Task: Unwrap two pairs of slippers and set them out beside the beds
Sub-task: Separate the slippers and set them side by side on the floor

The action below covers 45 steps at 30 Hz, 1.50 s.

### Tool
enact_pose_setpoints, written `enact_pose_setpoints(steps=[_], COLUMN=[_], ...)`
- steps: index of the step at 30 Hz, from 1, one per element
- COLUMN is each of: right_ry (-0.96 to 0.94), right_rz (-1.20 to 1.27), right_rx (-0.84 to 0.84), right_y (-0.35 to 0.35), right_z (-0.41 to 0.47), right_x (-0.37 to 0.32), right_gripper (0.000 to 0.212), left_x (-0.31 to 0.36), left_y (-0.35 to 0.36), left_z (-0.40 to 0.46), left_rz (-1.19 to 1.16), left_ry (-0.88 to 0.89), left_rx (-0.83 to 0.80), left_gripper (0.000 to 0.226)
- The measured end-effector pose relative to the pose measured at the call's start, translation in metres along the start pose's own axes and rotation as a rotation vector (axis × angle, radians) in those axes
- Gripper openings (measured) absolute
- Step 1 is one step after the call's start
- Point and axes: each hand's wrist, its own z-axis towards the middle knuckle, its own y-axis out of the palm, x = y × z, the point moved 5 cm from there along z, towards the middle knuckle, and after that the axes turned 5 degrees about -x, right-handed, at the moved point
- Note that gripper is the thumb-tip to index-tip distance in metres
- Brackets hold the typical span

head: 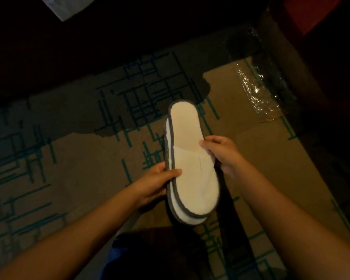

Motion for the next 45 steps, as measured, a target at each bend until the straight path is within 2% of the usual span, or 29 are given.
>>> enact_pose_setpoints(steps=[2,5,8,13,17,19,21,23,25,28,32,34,36,40,45], right_ry=[-0.013,0.03,0.082,-0.011,-0.097,-0.166,-0.233,-0.323,-0.461,-0.623,-0.693,-0.71,-0.714,-0.728,-0.672], right_rz=[0.036,-0.024,-0.119,0.001,-0.025,-0.193,-0.58,-0.87,-1.003,-1.319,-1.609,-1.674,-1.685,-1.596,-1.601], right_rx=[0.013,-0.095,-0.128,0.074,0.181,0.253,0.333,0.398,0.391,0.209,-0.087,-0.16,-0.176,-0.191,-0.327], right_y=[0.001,0.001,-0.005,-0.023,-0.041,-0.054,-0.063,-0.065,-0.062,-0.058,-0.067,-0.068,-0.064,-0.061,-0.075], right_z=[-0.001,-0.005,-0.011,-0.001,0.014,0.022,0.022,0.013,0.004,0.006,0.023,0.029,0.034,0.038,0.037], right_x=[0.001,0.002,0.007,-0.004,-0.028,-0.035,-0.039,-0.036,-0.031,-0.017,0.001,0.009,0.017,0.022,0.007], right_gripper=[0.016,0.011,0.014,0.024,0.035,0.042,0.054,0.062,0.064,0.068,0.067,0.064,0.063,0.068,0.076], left_x=[-0.001,0.003,0.011,0.022,0.038,0.048,0.056,0.058,0.055,0.058,0.051,0.033,0.013,-0.004,-0.008], left_y=[-0.002,-0.015,-0.022,-0.033,-0.052,-0.054,-0.052,-0.048,-0.048,-0.047,-0.045,-0.045,-0.045,-0.045,-0.03], left_z=[0.007,0.015,0.022,0.031,0.039,0.033,0.019,0.007,0.0,-0.003,0.012,0.021,0.031,0.043,0.046], left_rz=[0.045,0.066,0.07,0.022,0.176,0.376,0.597,0.897,1.183,1.472,1.886,1.919,1.925,1.964,1.859], left_ry=[0.05,0.094,0.107,0.219,0.242,0.288,0.47,0.585,0.628,0.647,0.525,0.437,0.408,0.477,0.527], left_rx=[0.126,0.29,0.342,0.385,0.608,0.765,0.854,0.823,0.767,0.665,0.355,0.25,0.224,0.341,0.44], left_gripper=[0.019,0.02,0.027,0.027,0.03,0.041,0.054,0.064,0.069,0.077,0.085,0.086,0.08,0.068,0.068])
